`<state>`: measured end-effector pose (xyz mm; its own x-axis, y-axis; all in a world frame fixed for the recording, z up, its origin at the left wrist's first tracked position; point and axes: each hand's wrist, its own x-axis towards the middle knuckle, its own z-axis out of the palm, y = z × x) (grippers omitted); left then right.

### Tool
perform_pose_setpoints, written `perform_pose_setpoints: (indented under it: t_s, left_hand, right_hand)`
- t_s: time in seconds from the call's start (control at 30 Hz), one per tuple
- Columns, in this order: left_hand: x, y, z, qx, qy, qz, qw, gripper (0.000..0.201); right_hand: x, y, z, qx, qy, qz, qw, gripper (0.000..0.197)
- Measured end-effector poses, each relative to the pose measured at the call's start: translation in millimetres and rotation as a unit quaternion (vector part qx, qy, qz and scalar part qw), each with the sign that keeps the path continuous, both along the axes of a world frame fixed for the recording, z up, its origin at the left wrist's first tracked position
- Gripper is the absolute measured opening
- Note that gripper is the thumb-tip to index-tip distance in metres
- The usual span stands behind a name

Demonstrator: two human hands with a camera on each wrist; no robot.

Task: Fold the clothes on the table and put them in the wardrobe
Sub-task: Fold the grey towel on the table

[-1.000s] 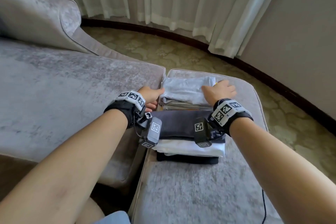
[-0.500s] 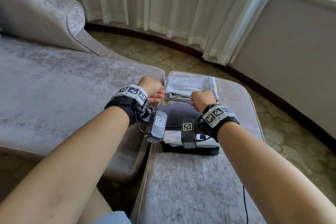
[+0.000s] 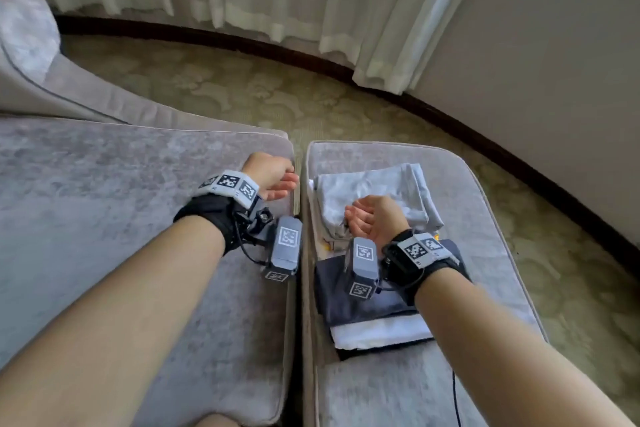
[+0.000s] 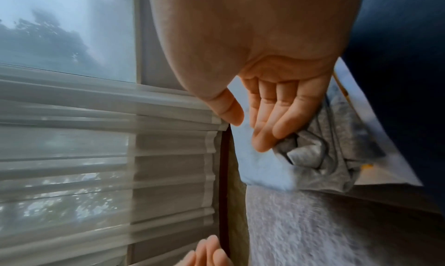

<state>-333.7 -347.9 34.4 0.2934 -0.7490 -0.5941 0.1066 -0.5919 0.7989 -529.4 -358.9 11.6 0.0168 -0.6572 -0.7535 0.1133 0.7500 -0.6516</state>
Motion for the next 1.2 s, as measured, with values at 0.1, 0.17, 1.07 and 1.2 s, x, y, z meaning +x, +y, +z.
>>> perform_pose_setpoints:
  t_s: [0.1, 0.17, 1.07, 1.2]
  left_hand:
    - [-18.8, -22.2, 11.9, 0.021, -0.021, -0.028, 0.999, 0.010]
    - [-43.8, -23.2, 20.6, 0.050, -0.024, -0.072, 0.996, 0.021]
    - [-108.8, -188.8, -60.5, 0.212, -0.113, -0.571, 0.785, 0.084]
    - [-108.9, -194.1, -60.5, 0.251, -0.064, -0.594, 0.762, 0.062]
  right_hand:
    - [-7.3, -5.1, 14.5, 0.056, -0.018, -0.018, 0.998, 0.022]
    - [-17.1, -8.2, 31.4, 0.085, -0.025, -0.057, 0.994, 0.022]
    - [-53.3, -57.9, -7.8, 0.183, -0.150, -0.273, 0.932, 0.032]
    - [-48.7, -56.1, -18.2, 0.166, -0.113, -0.278, 0.939, 0.032]
